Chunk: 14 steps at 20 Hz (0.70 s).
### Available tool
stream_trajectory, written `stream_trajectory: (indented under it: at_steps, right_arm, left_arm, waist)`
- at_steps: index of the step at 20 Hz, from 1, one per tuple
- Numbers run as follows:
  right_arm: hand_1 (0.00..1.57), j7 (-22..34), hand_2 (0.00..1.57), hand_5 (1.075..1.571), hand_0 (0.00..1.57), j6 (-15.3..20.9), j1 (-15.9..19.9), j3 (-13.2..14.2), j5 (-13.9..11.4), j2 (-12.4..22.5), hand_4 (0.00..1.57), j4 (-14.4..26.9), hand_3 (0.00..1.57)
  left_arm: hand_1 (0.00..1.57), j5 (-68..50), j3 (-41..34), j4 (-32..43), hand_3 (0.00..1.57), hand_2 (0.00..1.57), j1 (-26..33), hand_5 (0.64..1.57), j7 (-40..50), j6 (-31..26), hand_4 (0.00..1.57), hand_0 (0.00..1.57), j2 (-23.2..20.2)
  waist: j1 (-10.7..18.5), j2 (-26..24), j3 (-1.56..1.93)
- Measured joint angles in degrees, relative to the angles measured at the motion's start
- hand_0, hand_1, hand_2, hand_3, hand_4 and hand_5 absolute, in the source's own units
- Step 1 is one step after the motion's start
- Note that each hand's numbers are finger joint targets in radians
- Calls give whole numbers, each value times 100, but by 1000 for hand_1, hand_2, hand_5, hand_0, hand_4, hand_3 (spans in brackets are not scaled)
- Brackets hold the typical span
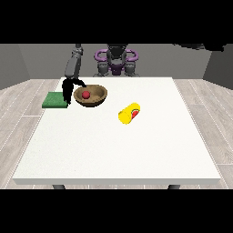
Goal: Pick the cup and pour the ball into the bowl, then pick the bowl and place it on the pad
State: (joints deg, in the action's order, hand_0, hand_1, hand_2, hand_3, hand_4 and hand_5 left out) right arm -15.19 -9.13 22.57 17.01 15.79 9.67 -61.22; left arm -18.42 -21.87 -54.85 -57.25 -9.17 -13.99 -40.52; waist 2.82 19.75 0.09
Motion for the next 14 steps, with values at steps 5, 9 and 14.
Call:
stream_trajectory:
  at_steps: [5,9,14]
  right_arm:
    - [0,-9,0,1571,0,7,435,120,96,59,401,664,0]
    - [0,-322,0,1569,0,-78,450,170,89,101,338,876,0]
    - [0,-614,0,1566,0,-179,390,173,63,116,294,898,0]
  left_arm:
    - [0,-140,-61,-38,0,0,-187,1537,293,-49,0,0,-199]
    - [0,-197,-38,-236,0,0,-139,1531,308,-57,0,0,-165]
    - [0,-321,-90,-367,0,0,-313,1530,529,-66,0,0,-324]
  waist:
    - [5,1,-18]
    - [66,17,-100]
    - [107,74,-167]
